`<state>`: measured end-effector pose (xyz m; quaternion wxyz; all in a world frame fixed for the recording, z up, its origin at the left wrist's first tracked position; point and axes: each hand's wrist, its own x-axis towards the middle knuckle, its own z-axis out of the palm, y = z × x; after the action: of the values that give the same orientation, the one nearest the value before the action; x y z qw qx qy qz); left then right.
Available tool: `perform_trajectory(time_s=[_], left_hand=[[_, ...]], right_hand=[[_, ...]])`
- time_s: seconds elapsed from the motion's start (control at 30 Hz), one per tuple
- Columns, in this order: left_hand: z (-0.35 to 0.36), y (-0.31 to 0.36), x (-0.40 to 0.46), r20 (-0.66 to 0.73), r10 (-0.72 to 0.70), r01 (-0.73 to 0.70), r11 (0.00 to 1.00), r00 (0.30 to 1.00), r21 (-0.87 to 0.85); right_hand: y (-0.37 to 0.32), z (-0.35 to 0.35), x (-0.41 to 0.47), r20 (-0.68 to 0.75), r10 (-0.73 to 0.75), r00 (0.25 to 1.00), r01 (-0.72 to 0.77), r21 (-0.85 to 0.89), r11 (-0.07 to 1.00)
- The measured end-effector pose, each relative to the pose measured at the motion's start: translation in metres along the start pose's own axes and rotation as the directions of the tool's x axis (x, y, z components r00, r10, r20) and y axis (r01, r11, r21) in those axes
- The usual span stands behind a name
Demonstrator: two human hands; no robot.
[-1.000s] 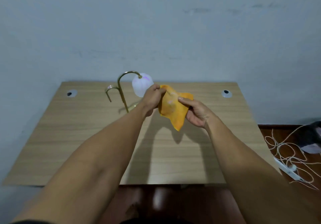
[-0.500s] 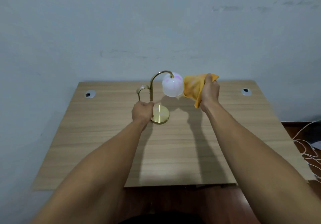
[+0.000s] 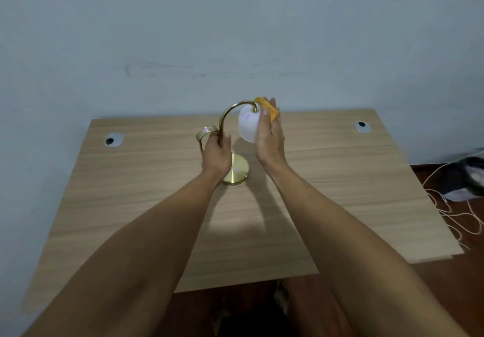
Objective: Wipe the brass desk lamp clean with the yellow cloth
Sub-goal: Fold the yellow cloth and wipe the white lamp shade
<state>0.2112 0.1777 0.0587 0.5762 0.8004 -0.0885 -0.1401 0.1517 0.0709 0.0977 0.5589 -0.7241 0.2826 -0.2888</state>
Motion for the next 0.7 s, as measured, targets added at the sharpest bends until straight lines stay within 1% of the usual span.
perform_trajectory(time_s=[0.1,0.17,0.23,0.27,0.3,0.33,0.4,0.47,0.53,0.57,0.6,0.67,0.7], left_hand=[[0.001,0.004,0.004,-0.007,-0.007,0.007,0.994,1.000,0.109],[-0.001,0.004,0.008,0.025,-0.006,0.002,0.983,1.000,0.182],[-0.004,0.004,0.011,0.053,0.017,-0.029,0.973,0.998,0.230],[-0.006,0.004,0.013,0.066,0.025,-0.041,0.968,0.997,0.248],[-0.007,0.004,0.014,0.079,0.038,-0.057,0.964,0.996,0.259],[-0.007,0.004,0.014,0.090,0.046,-0.069,0.962,0.995,0.266],[-0.008,0.004,0.014,0.104,0.050,-0.077,0.958,0.993,0.275],[-0.009,0.002,0.014,0.106,0.053,-0.081,0.957,0.993,0.278],[-0.009,0.001,0.015,0.111,0.046,-0.075,0.957,0.993,0.280],[-0.010,0.001,0.015,0.115,0.043,-0.074,0.957,0.992,0.279],[-0.011,0.001,0.015,0.121,0.047,-0.080,0.957,0.991,0.278],[-0.012,0.003,0.014,0.134,0.070,-0.105,0.956,0.989,0.274],[-0.013,0.003,0.014,0.139,0.079,-0.115,0.955,0.987,0.275]], right_hand=[[0.003,0.005,0.000,-0.042,-0.075,0.996,0.066,-0.186,0.980],[0.005,0.003,0.010,-0.060,-0.117,0.991,0.101,-0.224,0.969],[0.005,0.002,0.022,-0.044,-0.160,0.986,0.144,-0.250,0.958],[0.006,0.003,0.028,-0.026,-0.155,0.988,0.144,-0.242,0.960],[0.007,0.003,0.033,-0.017,-0.125,0.992,0.119,-0.205,0.972],[0.007,0.003,0.036,-0.013,-0.062,0.998,0.060,-0.141,0.988],[0.006,0.003,0.040,-0.012,0.108,0.994,-0.107,0.045,0.993],[0.005,0.001,0.040,-0.047,0.251,0.967,-0.238,0.189,0.953],[0.002,0.002,0.036,-0.111,0.350,0.930,-0.301,0.315,0.900],[-0.001,0.003,0.033,-0.145,0.361,0.921,-0.293,0.349,0.890],[-0.003,0.005,0.030,-0.176,0.335,0.926,-0.257,0.360,0.897],[-0.008,0.010,0.026,-0.203,0.201,0.958,-0.131,0.311,0.941],[-0.009,0.011,0.026,-0.195,0.109,0.975,-0.061,0.236,0.970]])
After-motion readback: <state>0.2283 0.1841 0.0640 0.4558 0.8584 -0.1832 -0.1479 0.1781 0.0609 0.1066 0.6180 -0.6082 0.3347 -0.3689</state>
